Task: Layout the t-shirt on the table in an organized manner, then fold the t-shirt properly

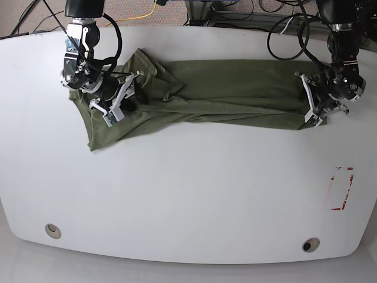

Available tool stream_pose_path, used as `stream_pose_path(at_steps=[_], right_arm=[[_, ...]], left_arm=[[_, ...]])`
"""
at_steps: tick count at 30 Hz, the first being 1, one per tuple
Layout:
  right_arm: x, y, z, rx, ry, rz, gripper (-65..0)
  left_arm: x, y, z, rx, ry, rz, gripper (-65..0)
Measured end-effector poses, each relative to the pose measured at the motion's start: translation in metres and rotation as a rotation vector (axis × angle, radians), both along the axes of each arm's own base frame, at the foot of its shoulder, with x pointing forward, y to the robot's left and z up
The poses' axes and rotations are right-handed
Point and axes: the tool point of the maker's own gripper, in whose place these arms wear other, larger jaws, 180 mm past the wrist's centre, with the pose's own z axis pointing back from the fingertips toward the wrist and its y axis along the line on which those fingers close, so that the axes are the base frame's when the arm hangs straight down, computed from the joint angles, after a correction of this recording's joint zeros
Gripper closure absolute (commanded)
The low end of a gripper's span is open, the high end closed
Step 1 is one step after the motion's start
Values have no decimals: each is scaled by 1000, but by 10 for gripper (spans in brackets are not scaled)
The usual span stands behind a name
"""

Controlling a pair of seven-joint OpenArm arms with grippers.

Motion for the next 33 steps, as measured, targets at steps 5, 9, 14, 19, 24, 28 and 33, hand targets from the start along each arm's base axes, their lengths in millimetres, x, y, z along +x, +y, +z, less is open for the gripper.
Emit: stream_pose_path(at_steps=[5,9,14,19,24,28,33], right_arm=[[2,-14,-4,26,-16,-39,-249],[-3,-24,-3,17,-15,-60,-249],[-18,-36,4,-71,-2,-54,-252],[-25,-47,17,-197,39,-23,-252],[4,-66,52,-272,-49,-61,-254],[30,-74,72,-275,-117,-95,-254],[48,-83,59,-233,-72,-131,-254]], left_arm=[[17,-10,1,4,-7,-36,-182],[25,-18,2,17,-8,-68,-182],[25,-20,3,3,-11,-77,-182],[24,-19,3,-1,-12,-74,-181],[23,-18,3,-1,-10,-72,-179],[21,-17,1,-1,-8,-71,-179],[19,-17,1,-10,-13,-69,-179]])
